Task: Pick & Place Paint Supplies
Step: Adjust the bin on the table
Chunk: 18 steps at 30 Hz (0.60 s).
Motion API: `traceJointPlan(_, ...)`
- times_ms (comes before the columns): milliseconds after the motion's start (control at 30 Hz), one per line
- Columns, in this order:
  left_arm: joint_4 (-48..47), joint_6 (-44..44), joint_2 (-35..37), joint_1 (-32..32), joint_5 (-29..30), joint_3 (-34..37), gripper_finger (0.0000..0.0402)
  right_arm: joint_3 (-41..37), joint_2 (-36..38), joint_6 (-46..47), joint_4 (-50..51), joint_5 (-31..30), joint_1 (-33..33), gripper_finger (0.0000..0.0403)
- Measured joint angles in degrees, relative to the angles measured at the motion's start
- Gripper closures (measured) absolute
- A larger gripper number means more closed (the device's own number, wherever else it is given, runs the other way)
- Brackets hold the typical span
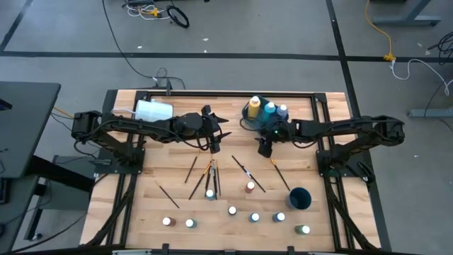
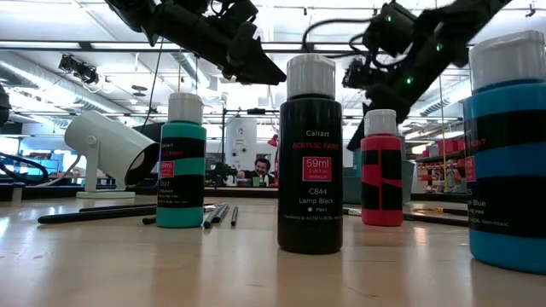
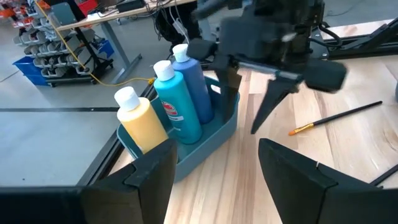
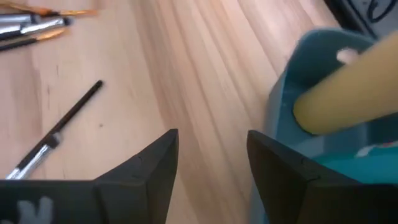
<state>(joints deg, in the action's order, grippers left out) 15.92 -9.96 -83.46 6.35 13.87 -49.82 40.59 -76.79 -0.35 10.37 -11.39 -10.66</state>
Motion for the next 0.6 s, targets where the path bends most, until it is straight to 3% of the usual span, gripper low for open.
traceJointPlan(133,0.00,-0.11,0.00,0.00,0.00,0.00,0.0166,4.85,0.00,-0.51,9.92,-6.87,3.29,0.0209)
traceJointPlan(333,0.22,-0.13,0.00,0.00,0.01,0.00,0.0167,5.78,0.02,0.61,23.15,-7.72,5.21,0.0209)
traceJointPlan(467,0.33,-0.15,0.00,0.00,0.00,0.00,0.0166,3.96,0.00,-3.59,23.81,-11.73,4.72,0.0209)
traceJointPlan(600,0.33,-0.15,0.00,0.00,0.00,0.00,0.0167,2.23,0.00,-5.69,20.68,-11.73,3.51,0.0209)
